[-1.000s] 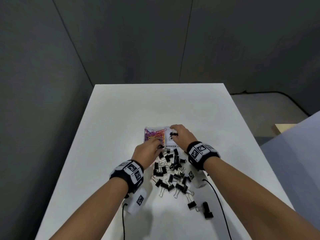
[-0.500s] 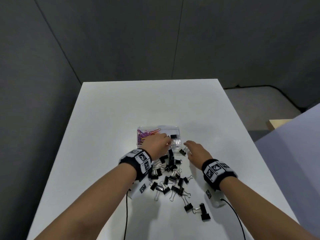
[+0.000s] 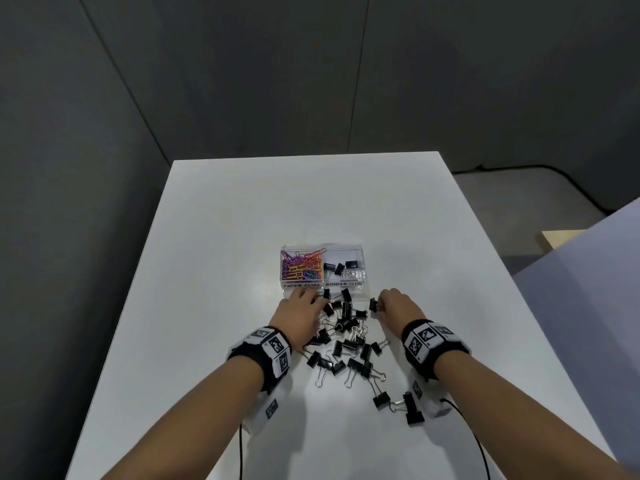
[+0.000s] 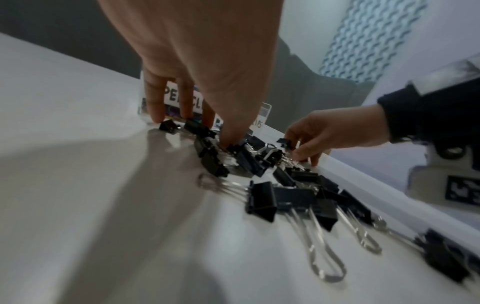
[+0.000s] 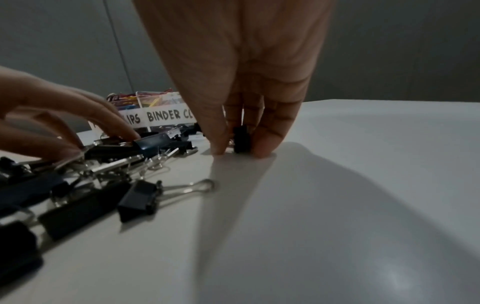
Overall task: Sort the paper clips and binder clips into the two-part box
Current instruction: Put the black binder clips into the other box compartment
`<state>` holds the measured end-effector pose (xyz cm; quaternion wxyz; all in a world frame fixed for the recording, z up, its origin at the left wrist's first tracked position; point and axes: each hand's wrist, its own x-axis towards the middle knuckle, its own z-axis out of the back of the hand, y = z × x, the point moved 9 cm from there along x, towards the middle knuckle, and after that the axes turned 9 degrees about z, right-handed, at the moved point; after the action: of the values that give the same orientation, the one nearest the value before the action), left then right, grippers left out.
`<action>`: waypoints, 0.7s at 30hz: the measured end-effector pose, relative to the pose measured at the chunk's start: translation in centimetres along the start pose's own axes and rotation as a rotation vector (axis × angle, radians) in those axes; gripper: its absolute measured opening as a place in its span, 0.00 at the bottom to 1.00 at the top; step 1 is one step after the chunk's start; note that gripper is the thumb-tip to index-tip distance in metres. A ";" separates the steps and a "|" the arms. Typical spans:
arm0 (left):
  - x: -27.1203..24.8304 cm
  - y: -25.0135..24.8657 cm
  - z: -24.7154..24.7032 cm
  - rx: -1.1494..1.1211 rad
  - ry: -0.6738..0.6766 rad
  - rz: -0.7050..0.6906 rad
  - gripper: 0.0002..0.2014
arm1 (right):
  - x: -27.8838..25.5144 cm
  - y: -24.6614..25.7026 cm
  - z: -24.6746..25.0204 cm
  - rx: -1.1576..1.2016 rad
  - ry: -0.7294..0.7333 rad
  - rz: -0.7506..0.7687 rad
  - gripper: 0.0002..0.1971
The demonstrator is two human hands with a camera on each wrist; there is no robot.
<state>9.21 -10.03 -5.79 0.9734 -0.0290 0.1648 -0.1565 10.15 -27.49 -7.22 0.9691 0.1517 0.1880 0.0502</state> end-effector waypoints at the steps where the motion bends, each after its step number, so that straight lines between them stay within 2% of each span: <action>1: 0.0 0.1 0.0 -0.029 -0.006 0.013 0.24 | 0.0 0.0 -0.1 0.004 0.011 -0.004 0.05; 3: 0.1 0.5 0.2 -0.088 -0.031 0.059 0.24 | -0.1 0.3 -0.2 -0.017 0.028 0.004 0.08; 5: 0.0 1.2 0.4 -0.138 -0.048 0.123 0.25 | -0.3 0.4 -0.2 -0.016 0.019 0.018 0.05; 9: -0.1 1.9 -0.2 -0.206 0.004 0.190 0.28 | -0.8 0.1 -0.4 0.017 0.024 0.015 0.03; 13: 0.4 1.7 -0.6 -0.270 0.044 0.218 0.27 | -1.0 0.1 -0.6 0.046 0.048 0.014 0.20; 15: 0.6 1.6 -0.7 -0.286 0.085 0.226 0.26 | -1.0 0.6 -0.9 0.041 0.067 0.049 0.25; 21: 1.0 1.1 -1.0 -0.312 0.181 0.222 0.18 | -1.3 1.6 -0.8 0.032 0.021 0.129 0.14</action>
<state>10.06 -9.34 -7.16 0.9495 -0.1470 0.2762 -0.0230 8.58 -25.92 -7.00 0.9592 0.1783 0.1890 0.1110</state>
